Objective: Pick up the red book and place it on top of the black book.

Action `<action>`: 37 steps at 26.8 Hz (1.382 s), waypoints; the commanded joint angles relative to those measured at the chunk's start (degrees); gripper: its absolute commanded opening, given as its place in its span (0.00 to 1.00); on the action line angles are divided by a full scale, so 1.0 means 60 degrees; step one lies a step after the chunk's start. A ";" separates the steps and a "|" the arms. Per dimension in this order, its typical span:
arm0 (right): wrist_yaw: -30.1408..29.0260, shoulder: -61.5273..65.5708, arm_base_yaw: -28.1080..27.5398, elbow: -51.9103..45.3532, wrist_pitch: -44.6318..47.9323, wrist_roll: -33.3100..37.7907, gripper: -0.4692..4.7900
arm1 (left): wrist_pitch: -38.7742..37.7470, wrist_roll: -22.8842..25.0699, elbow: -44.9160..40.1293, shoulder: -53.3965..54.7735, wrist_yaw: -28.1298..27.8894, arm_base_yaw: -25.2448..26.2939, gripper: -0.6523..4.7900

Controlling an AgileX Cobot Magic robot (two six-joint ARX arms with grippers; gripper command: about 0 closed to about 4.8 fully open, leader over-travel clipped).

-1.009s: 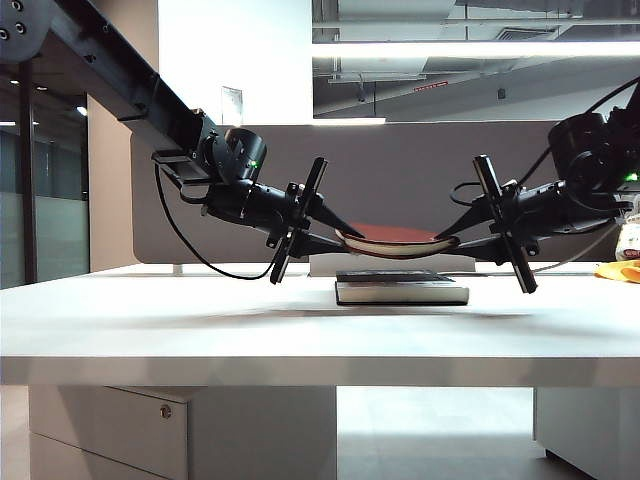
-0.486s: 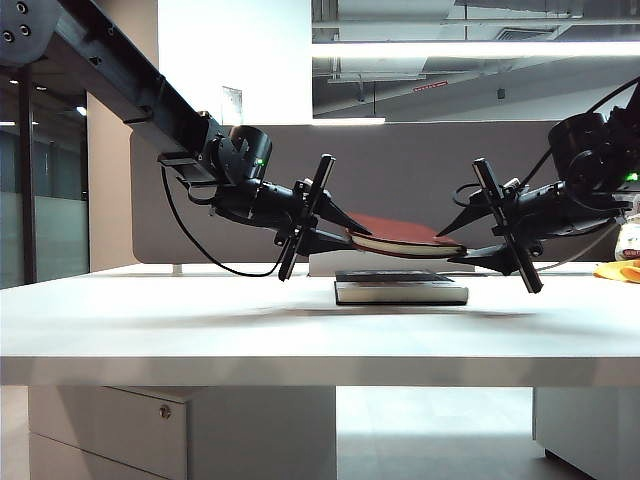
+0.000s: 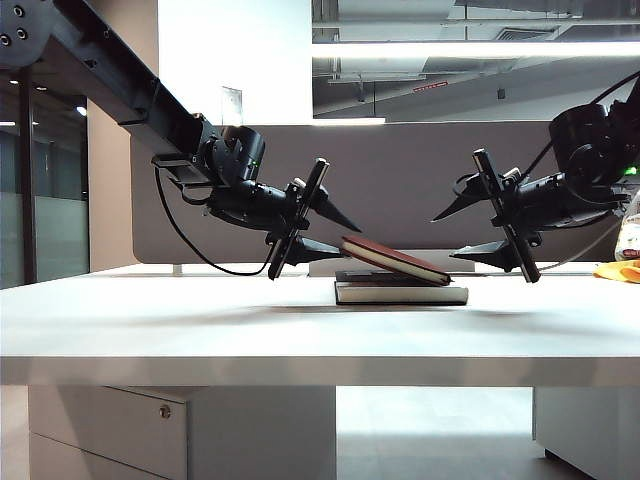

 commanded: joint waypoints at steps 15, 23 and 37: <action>-0.2204 -0.0073 0.0000 0.0051 0.0565 0.0240 0.08 | -0.0171 0.0605 0.0084 -0.0146 0.0947 0.0142 0.11; -0.2510 -0.0087 0.0178 0.0044 0.0248 0.0441 0.08 | -0.2608 0.2656 0.0084 -0.0605 -0.0095 -0.0295 0.11; -0.2805 -0.0124 0.0007 0.0044 0.0233 0.0310 0.08 | -0.5246 0.4925 0.1020 -0.0849 -0.3774 -0.1566 0.11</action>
